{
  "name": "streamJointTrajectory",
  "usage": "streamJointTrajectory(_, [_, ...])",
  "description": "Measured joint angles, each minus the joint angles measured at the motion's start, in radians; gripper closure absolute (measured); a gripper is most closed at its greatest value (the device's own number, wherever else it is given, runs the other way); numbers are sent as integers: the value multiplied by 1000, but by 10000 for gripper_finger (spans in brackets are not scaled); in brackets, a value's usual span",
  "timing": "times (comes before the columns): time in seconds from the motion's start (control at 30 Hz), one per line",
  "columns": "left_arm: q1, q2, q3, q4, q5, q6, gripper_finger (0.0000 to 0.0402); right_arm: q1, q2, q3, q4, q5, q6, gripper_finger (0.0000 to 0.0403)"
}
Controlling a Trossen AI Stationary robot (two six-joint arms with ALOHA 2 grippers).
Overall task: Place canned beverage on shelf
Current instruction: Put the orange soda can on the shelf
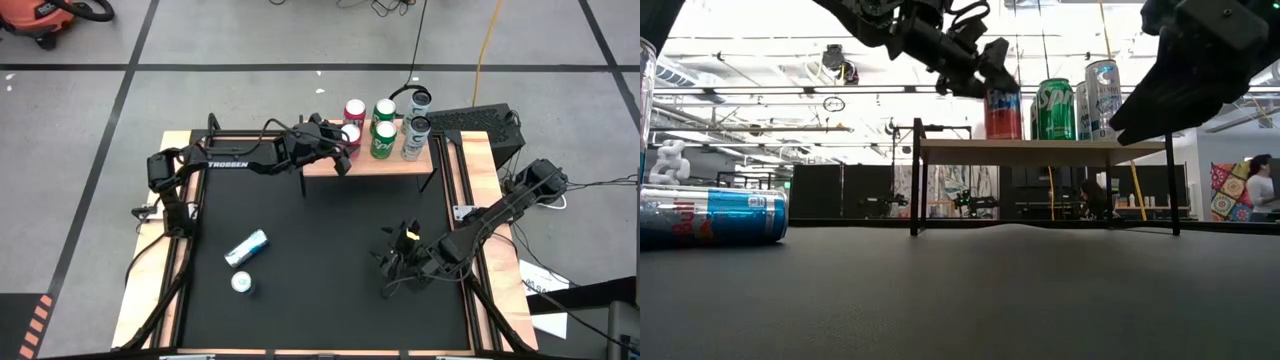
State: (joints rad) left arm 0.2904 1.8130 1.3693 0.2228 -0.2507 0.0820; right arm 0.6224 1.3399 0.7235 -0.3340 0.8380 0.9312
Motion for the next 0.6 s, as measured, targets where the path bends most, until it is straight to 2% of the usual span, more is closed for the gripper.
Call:
streamJointTrajectory(0.37, [24, 22, 2, 31, 70, -25, 112, 0, 0, 0, 8, 4, 0, 42])
streamJointTrajectory(0.47, [28, 22, 2, 33, 121, -25, 87, 0, 0, 0, 8, 4, 0, 42])
streamJointTrajectory(0.6, [30, 22, 2, 26, 125, -25, 36, 0, 0, 0, 8, 4, 0, 42])
